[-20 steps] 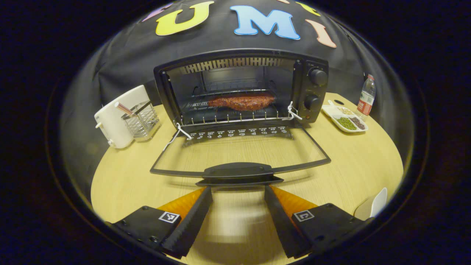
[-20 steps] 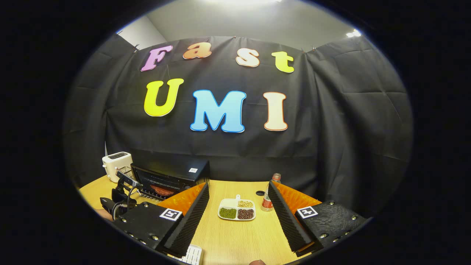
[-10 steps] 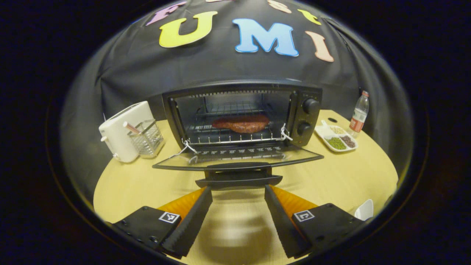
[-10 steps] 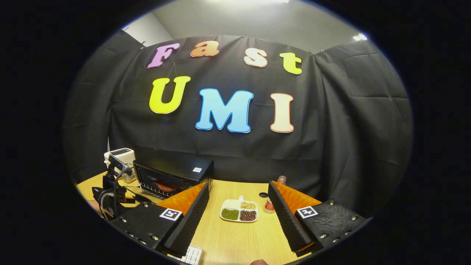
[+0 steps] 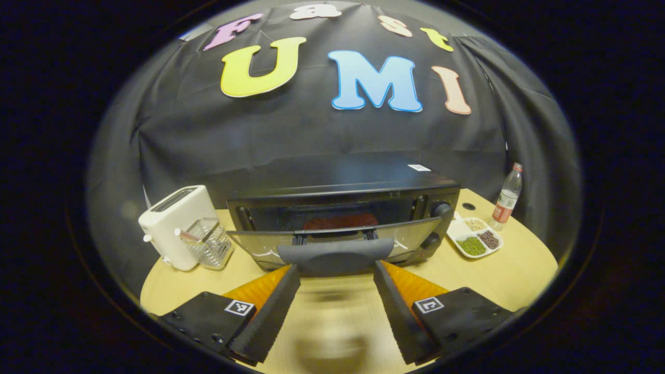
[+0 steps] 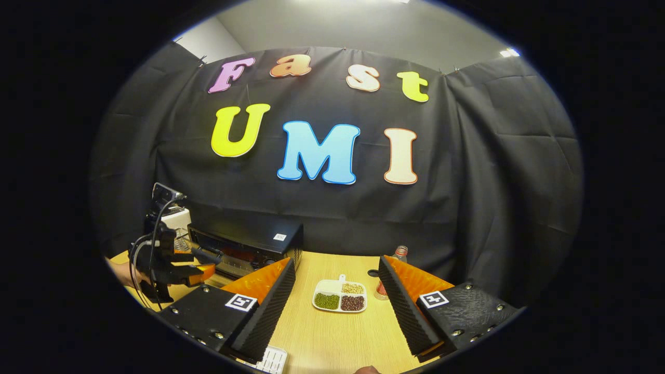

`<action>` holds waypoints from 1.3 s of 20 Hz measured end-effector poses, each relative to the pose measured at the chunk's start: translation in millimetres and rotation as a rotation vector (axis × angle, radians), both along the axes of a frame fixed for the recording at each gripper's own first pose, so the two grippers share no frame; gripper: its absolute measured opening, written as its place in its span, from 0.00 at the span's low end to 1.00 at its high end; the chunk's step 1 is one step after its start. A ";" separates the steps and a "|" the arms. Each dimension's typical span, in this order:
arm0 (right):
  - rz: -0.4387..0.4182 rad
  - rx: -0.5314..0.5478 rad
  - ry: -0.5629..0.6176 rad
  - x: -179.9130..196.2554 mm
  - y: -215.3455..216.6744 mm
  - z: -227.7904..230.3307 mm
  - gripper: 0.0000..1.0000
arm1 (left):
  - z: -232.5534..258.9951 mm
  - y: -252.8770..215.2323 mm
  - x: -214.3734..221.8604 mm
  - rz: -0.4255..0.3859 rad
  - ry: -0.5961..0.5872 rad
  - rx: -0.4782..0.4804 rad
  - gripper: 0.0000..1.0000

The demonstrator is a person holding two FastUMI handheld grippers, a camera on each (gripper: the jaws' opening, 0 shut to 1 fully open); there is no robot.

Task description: Open the electric oven with the left hand, put the food in, and close the electric oven.

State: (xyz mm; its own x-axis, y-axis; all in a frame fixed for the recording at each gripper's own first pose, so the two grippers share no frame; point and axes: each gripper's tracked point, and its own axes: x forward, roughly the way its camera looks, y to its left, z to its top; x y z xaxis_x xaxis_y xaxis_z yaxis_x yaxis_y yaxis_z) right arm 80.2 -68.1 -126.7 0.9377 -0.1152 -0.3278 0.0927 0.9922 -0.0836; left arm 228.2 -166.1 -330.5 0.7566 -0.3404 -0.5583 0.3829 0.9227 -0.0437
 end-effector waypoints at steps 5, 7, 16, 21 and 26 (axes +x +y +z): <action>-0.010 -0.010 -0.008 -2.2 -1.3 3.6 0.98 | 21.2 -5.4 13.4 0.015 -0.040 -0.049 0.96; -0.006 -0.007 -0.021 -1.9 -1.7 6.6 0.98 | 38.1 -5.9 7.2 0.014 -0.070 -0.068 0.96; 0.083 0.038 -0.098 -27.9 -2.1 28.3 0.98 | 184.6 5.3 -63.9 0.085 -0.307 -0.140 0.98; 0.176 0.066 -0.119 -45.5 0.1 25.9 0.98 | 247.1 31.9 -124.9 0.182 -0.401 -0.123 0.97; 0.192 0.117 -0.143 -64.2 9.6 39.4 0.98 | 272.3 53.8 -187.8 0.206 -0.457 -0.079 0.96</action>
State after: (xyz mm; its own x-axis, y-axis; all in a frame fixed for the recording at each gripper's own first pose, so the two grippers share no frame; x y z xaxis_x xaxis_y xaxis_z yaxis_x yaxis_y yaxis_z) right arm 16.0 -58.4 -87.3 0.9765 0.1004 -0.1906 -0.0958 0.9948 0.0334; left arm 40.4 -112.3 -58.2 0.9734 -0.1864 -0.1330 0.1898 0.9817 0.0133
